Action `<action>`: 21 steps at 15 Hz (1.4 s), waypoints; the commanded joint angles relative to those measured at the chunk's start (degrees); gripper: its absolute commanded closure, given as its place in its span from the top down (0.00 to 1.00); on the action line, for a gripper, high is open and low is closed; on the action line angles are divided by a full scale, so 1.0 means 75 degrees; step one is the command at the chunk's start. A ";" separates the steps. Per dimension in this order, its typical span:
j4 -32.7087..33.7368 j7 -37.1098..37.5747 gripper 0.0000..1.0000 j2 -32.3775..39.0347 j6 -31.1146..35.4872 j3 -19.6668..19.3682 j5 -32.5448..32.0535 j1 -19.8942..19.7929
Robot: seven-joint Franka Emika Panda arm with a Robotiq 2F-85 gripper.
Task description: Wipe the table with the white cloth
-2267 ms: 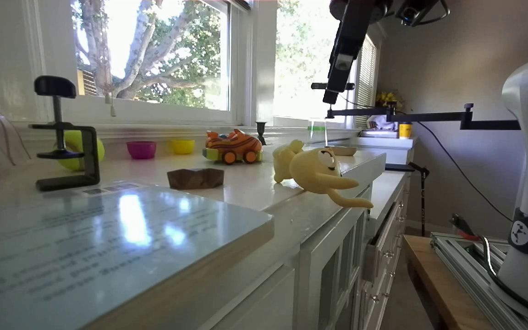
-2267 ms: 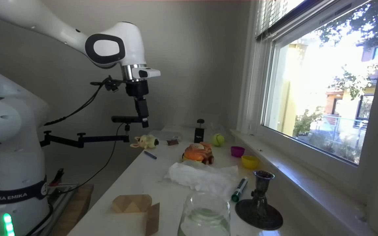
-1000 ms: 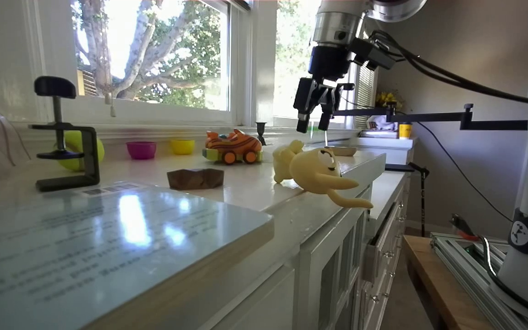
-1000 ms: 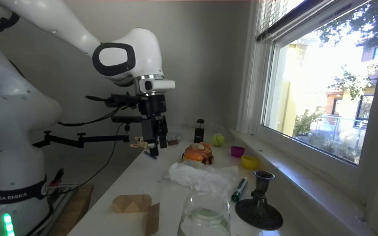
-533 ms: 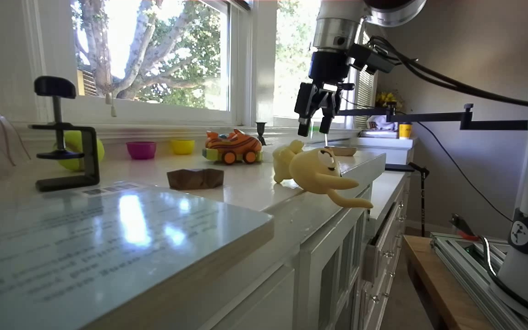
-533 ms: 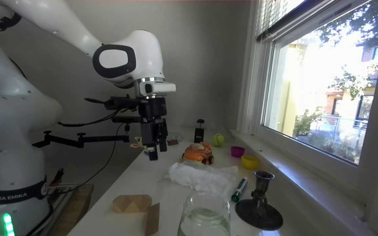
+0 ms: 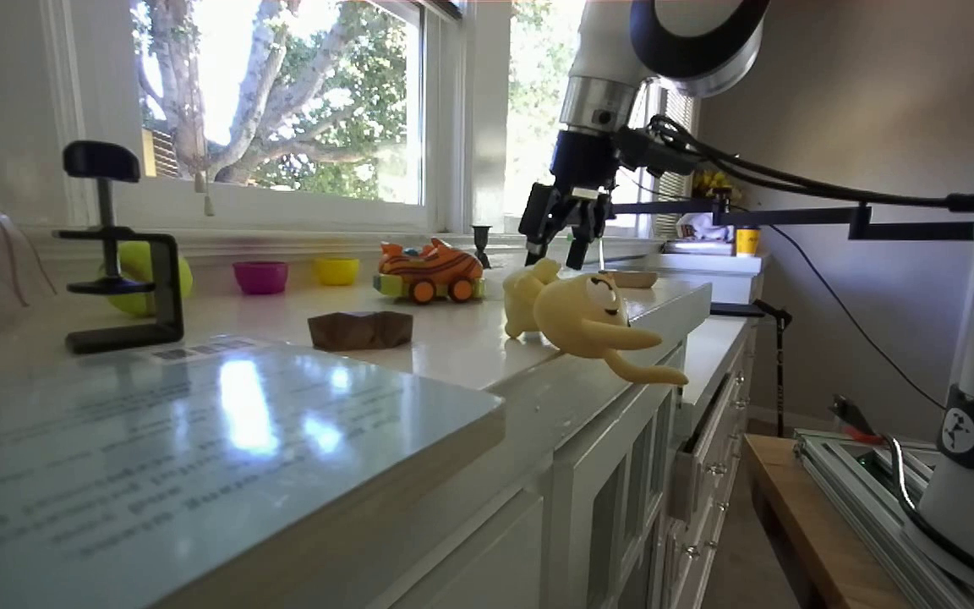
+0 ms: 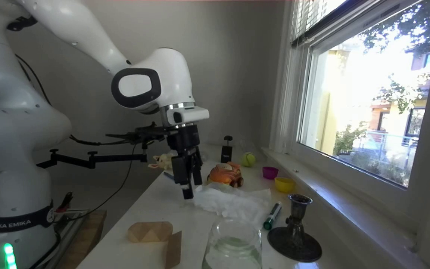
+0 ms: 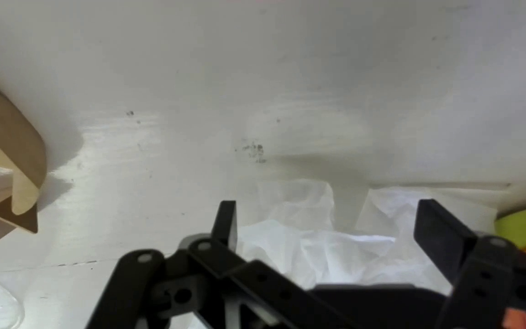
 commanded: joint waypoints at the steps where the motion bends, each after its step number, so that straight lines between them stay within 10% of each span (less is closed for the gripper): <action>1: 0.0386 0.0263 1.00 0.0876 0.0618 -0.0042 -0.0353 -0.0181; 11: 0.1348 0.0637 1.00 0.1934 0.0824 -0.0067 -0.0635 -0.0049; 12: 0.1133 0.0281 0.75 0.1683 0.0787 -0.0269 -0.0339 0.0114; 13: 0.1155 0.0290 0.97 0.1729 0.0787 -0.0287 -0.0345 0.0139; 16: 0.1143 0.0281 0.76 0.1734 0.0788 -0.0352 -0.0332 0.0192; 21: 0.1143 0.0280 0.75 0.1733 0.0789 -0.0361 -0.0330 0.0199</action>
